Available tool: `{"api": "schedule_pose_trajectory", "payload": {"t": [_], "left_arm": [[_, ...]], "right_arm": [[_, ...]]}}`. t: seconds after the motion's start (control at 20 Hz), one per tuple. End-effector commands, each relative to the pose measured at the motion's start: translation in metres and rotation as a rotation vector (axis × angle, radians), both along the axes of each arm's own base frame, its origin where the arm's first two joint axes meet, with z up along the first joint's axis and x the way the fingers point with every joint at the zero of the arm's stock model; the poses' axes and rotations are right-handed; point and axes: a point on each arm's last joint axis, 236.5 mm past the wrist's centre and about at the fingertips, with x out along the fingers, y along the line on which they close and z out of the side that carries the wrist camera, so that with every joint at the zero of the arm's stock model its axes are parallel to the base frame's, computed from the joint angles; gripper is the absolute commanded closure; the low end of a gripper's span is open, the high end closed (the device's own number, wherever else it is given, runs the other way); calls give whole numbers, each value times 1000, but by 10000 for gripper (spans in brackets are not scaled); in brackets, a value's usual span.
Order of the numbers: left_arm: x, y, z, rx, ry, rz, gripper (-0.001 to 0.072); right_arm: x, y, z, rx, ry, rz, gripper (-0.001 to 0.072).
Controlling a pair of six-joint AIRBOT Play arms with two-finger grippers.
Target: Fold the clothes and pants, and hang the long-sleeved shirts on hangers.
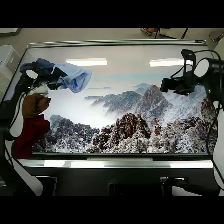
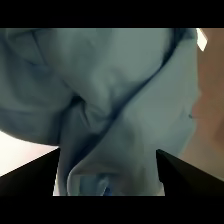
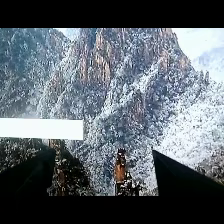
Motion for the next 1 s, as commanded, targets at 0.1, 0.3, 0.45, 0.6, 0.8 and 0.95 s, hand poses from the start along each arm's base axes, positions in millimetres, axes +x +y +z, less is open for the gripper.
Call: {"api": "schedule_pose_trajectory", "payload": {"t": [0.1,0.3,0.45,0.6,0.8,0.95], "left_arm": [[26,-18,-30,-106,-48,36,39],[24,-40,26,-93,-161,-90,687],[0,-80,197,163,-550,-332,688],[-95,-128,336,382,-768,-537,688],[-209,-195,382,520,-795,-712,688],[-255,-266,329,489,-711,-884,688]], "right_arm": [[-2,5,-1,20,10,5,21],[0,2,18,-23,-46,70,23],[18,-27,92,-173,-264,60,28],[21,-47,186,-278,-543,18,29],[-6,-49,231,-288,-642,-1,30],[-27,-50,231,-287,-597,-4,29]]}}
